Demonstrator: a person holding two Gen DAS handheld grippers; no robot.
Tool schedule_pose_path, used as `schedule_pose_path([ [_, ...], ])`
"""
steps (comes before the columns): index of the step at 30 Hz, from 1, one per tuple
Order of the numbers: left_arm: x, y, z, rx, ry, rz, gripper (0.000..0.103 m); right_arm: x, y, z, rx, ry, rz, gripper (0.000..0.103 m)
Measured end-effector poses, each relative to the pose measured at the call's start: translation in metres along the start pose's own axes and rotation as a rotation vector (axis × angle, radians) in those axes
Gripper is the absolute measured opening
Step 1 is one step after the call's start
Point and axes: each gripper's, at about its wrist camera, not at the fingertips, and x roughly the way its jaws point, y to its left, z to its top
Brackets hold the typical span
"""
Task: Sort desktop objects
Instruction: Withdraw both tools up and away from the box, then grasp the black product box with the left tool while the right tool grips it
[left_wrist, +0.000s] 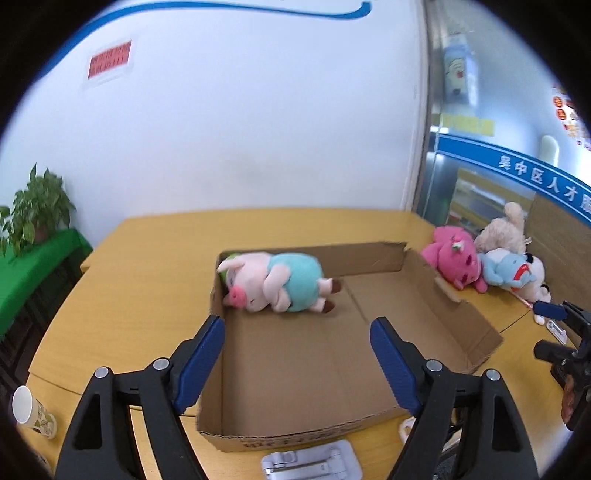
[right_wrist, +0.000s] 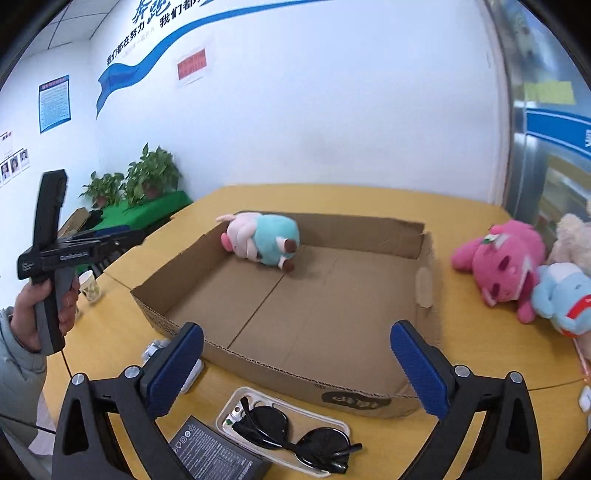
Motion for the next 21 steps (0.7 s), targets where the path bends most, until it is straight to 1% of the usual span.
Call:
schedule_pose_path([
  [2,-0.007,-0.011,-0.005,0.004,0.002,0.000,0.081,-0.009,0.004,-0.007,-0.013,-0.012,-0.009,0.103],
  [5,-0.022,-0.035,-0.025,0.035,-0.021,0.046,0.081,-0.022,0.013,-0.028,-0.058,-0.009,0.005,0.103],
  [6,-0.024,-0.042,-0.032,0.044,-0.004,0.029,0.081,-0.025,0.016,-0.037,-0.070,-0.005,0.002,0.103],
  [8,-0.024,-0.054,-0.048,0.049,0.068,-0.048,0.081,-0.028,0.020,-0.056,-0.076,0.008,0.008,0.103],
  [9,-0.023,-0.060,-0.056,0.040,0.104,-0.075,0.081,-0.027,0.022,-0.065,-0.068,0.023,0.027,0.103],
  [12,-0.018,-0.073,-0.081,0.012,0.201,-0.159,0.081,-0.019,0.022,-0.094,-0.011,0.117,0.118,0.103],
  [14,-0.012,-0.080,-0.096,-0.007,0.262,-0.201,0.081,-0.008,0.027,-0.113,-0.001,0.189,0.136,0.102],
  [16,-0.007,-0.086,-0.106,-0.023,0.318,-0.236,0.081,0.002,0.037,-0.131,-0.037,0.260,0.121,0.098],
  [18,0.001,-0.089,-0.117,-0.048,0.375,-0.273,0.081,0.010,0.044,-0.144,-0.062,0.307,0.111,0.085],
  [20,0.006,-0.089,-0.127,-0.069,0.407,-0.295,0.080,0.017,0.046,-0.154,-0.040,0.337,0.144,0.079],
  [21,0.008,-0.088,-0.130,-0.079,0.417,-0.304,0.080,0.021,0.046,-0.157,-0.016,0.342,0.172,0.079],
])
